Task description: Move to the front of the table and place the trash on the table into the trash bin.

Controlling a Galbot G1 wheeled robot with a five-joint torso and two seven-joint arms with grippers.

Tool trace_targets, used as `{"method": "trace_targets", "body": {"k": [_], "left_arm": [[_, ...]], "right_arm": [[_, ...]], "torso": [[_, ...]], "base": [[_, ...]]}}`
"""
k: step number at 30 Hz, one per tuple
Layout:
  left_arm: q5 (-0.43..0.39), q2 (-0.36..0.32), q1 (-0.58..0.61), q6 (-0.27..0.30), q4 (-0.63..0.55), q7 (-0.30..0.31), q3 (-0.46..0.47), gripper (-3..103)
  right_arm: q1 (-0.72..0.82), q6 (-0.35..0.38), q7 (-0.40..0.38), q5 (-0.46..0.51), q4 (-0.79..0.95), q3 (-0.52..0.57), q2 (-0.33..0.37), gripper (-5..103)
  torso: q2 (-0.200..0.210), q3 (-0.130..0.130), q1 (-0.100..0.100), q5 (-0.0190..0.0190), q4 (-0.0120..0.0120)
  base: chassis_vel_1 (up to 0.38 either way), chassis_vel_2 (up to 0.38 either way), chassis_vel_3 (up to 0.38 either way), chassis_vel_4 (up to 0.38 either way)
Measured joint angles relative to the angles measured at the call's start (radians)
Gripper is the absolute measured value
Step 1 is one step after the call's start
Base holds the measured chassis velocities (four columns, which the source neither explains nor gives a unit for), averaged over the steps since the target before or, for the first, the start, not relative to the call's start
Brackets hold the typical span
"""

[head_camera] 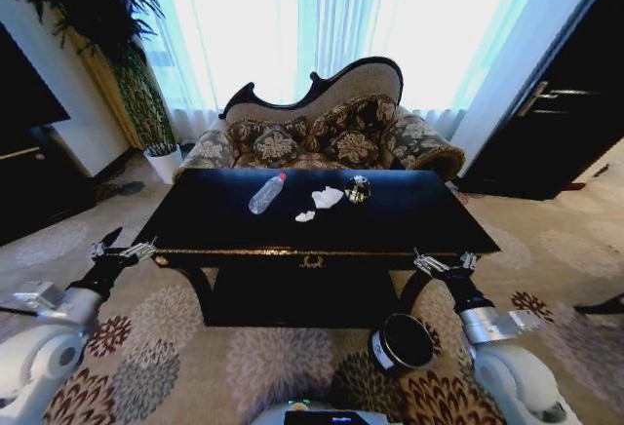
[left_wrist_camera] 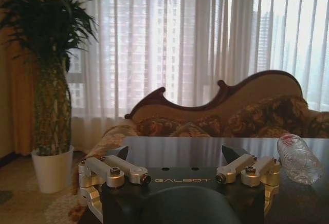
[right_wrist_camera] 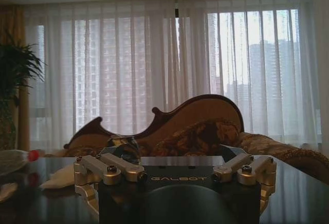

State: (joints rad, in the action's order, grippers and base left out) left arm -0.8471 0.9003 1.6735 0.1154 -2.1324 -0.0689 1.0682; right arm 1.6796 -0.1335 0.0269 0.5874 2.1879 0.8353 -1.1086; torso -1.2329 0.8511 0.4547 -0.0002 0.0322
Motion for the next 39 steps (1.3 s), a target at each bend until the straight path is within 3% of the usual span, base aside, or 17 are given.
{"method": "trace_targets", "body": {"k": [9,11,14,20,22,26,29,39], "left_arm": [[0.003,-0.086,-0.073,0.028,0.020,-0.021,-0.039,100],[-0.016,-0.116,-0.089,0.038,0.027,-0.028,-0.043,100],[-0.030,-0.158,-0.135,0.049,0.039,-0.030,-0.090,100],[-0.062,-0.231,-0.270,0.067,0.072,-0.030,-0.245,100],[-0.070,-0.253,-0.382,0.077,0.096,-0.027,-0.359,100],[-0.077,-0.259,-0.476,0.085,0.116,-0.016,-0.461,100],[-0.097,-0.254,-0.589,0.102,0.134,0.001,-0.589,100],[-0.092,-0.232,-0.731,0.107,0.217,0.002,-0.757,100]], "right_arm": [[-0.001,-0.006,-0.010,0.001,-0.002,-0.003,-0.006,100],[-0.019,-0.006,-0.010,-0.001,-0.006,-0.029,0.004,100],[-0.019,-0.007,-0.010,-0.002,-0.008,-0.035,-0.003,100],[-0.010,-0.011,-0.010,-0.001,-0.009,-0.024,-0.018,100],[-0.009,-0.011,-0.011,-0.001,-0.007,-0.020,-0.022,100],[-0.010,-0.011,-0.012,-0.001,-0.002,-0.018,-0.027,100],[-0.010,-0.010,-0.015,-0.001,0.000,-0.013,-0.030,100],[-0.009,-0.007,-0.016,-0.002,-0.005,-0.010,-0.041,100]], "torso": [[-0.001,-0.001,-0.002,0.0000,0.0009],[-0.001,-0.001,-0.002,-0.0002,-0.0004],[-0.001,-0.001,-0.002,0.0001,-0.0003],[0.000,0.000,0.000,0.0001,0.0007],[0.000,0.000,-0.001,0.0002,0.0001],[0.000,0.000,-0.001,0.0000,0.0004],[0.000,0.000,-0.001,0.0001,0.0003],[0.000,0.000,-0.001,0.0001,0.0002]], "base": [[-0.018,0.021,0.019,-0.016],[0.031,-0.052,-0.035,0.035],[0.000,0.000,0.000,0.000],[0.000,0.000,0.000,0.000],[0.000,0.000,0.000,0.000],[0.000,0.000,0.000,0.000],[0.000,0.000,0.000,0.000],[0.000,0.000,0.000,0.000]]}}
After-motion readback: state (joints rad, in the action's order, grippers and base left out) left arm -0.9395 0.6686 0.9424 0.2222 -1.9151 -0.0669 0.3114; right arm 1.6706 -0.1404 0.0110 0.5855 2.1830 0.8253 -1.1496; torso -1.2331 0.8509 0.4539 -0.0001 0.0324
